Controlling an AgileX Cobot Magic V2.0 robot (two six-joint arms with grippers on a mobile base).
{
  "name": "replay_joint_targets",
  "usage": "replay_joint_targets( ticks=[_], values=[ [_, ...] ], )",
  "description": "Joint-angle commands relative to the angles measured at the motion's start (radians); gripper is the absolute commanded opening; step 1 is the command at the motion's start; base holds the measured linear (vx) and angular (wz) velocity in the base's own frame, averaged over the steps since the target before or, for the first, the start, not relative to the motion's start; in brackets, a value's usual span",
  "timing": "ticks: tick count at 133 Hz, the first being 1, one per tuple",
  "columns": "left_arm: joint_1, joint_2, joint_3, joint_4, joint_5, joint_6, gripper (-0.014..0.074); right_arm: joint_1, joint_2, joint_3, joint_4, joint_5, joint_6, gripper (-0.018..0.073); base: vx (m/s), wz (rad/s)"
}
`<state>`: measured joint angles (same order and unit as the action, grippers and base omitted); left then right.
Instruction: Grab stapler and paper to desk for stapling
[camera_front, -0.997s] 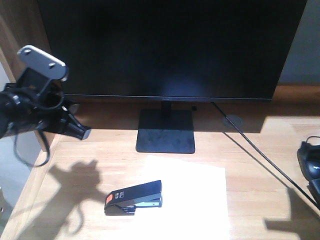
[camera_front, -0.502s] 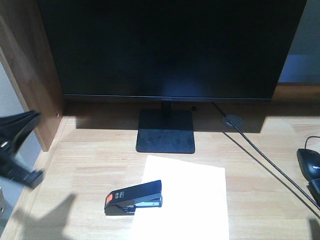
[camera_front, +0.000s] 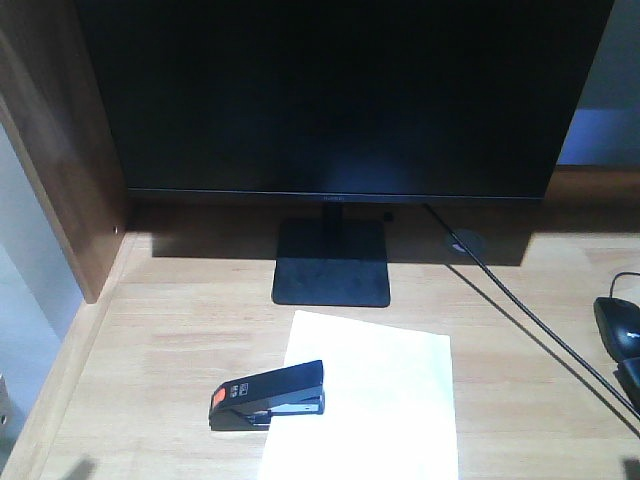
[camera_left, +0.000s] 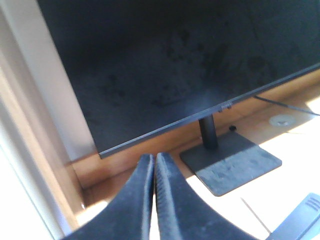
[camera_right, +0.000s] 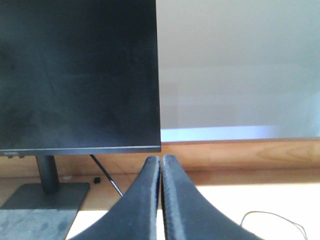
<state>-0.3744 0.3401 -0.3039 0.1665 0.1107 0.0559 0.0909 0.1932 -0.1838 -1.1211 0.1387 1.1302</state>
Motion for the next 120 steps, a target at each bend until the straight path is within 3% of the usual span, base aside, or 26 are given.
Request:
replay_joint_targets(
  ticks=[1, 111, 120],
  values=[
    [-0.001, 0.001, -0.027, -0.001, -0.061, -0.006, -0.0006, 0.000, 0.008, -0.028, -0.013, -0.019, -0.008, -0.0010, 0.00, 0.00],
    [-0.001, 0.003, -0.027, -0.001, -0.013, -0.006, -0.0006, 0.000, 0.008, -0.028, -0.013, -0.019, -0.008, -0.0010, 0.00, 0.00],
    [-0.001, -0.001, -0.027, -0.045, -0.001, -0.010, -0.0006, 0.000, 0.008, -0.028, -0.013, -0.019, -0.008, -0.0010, 0.00, 0.00]
  ],
)
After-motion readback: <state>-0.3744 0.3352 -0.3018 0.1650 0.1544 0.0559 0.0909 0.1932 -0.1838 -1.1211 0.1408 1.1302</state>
